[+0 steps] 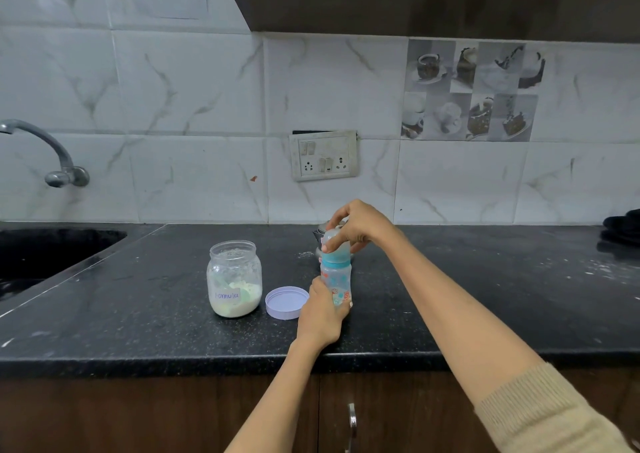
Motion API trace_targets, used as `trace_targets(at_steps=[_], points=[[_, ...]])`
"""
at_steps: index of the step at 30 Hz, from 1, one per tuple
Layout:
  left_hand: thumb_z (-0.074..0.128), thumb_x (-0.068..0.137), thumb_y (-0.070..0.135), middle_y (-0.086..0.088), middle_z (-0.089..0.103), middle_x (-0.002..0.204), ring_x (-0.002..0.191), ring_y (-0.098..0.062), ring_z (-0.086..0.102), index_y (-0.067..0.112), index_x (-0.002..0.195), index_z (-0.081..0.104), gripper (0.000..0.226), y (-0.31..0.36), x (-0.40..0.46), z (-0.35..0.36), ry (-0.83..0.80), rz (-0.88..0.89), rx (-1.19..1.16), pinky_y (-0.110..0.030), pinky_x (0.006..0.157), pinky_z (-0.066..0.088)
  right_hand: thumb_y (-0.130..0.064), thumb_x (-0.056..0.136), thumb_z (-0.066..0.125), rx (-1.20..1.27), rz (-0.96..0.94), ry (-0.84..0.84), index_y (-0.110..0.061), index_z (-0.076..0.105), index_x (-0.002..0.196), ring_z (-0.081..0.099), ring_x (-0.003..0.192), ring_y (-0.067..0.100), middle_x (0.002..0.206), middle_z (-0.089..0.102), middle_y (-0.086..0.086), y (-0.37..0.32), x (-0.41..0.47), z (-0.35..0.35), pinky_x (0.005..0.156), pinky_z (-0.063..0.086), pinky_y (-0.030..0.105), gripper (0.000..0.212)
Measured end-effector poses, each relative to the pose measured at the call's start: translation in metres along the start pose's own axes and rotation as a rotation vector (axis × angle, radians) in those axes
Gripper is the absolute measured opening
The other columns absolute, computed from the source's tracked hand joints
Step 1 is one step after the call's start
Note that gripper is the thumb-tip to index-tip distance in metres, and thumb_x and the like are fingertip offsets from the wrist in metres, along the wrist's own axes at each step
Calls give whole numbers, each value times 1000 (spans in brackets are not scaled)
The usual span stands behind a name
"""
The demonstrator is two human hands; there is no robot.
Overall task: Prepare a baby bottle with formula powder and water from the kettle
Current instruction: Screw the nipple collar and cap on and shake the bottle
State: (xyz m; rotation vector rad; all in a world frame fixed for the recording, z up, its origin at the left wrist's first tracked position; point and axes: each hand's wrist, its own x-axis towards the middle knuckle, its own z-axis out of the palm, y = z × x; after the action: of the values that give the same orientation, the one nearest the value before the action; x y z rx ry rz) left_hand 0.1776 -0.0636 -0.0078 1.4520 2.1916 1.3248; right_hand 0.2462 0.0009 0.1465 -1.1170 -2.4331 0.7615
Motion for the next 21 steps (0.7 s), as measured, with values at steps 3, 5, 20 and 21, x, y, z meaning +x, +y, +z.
trace_targets(at_steps=[3, 5, 20, 21], points=[[59, 89, 30, -6, 47, 132, 118, -23, 51, 12, 133, 30, 56, 0, 1, 0, 5, -5, -7, -34, 97, 43, -18, 65, 86, 30, -1, 31, -13, 67, 109, 66, 101, 30, 119, 60, 9, 2, -2, 3, 83, 58, 39, 48], [59, 89, 29, -6, 47, 132, 118, -22, 51, 12, 133, 29, 56, 0, 1, 0, 4, -9, -9, -34, 98, 43, -17, 65, 86, 53, 4, 39, -13, 68, 109, 65, 97, 28, 120, 60, 8, 3, -3, 4, 82, 59, 37, 48], [60, 88, 29, -8, 47, 133, 119, -25, 51, 12, 132, 30, 56, 0, 1, 0, -6, -21, -7, -39, 99, 45, -23, 64, 86, 93, -49, 193, -15, 66, 119, 58, 114, 26, 129, 60, 8, 16, -11, 21, 93, 52, 38, 59], [61, 88, 29, -8, 48, 133, 119, -26, 51, 12, 132, 30, 56, 0, 1, 0, -6, -18, -7, -39, 98, 45, -22, 64, 86, 111, -60, 210, -15, 66, 119, 57, 116, 26, 130, 59, 7, 19, -11, 23, 94, 52, 38, 59]])
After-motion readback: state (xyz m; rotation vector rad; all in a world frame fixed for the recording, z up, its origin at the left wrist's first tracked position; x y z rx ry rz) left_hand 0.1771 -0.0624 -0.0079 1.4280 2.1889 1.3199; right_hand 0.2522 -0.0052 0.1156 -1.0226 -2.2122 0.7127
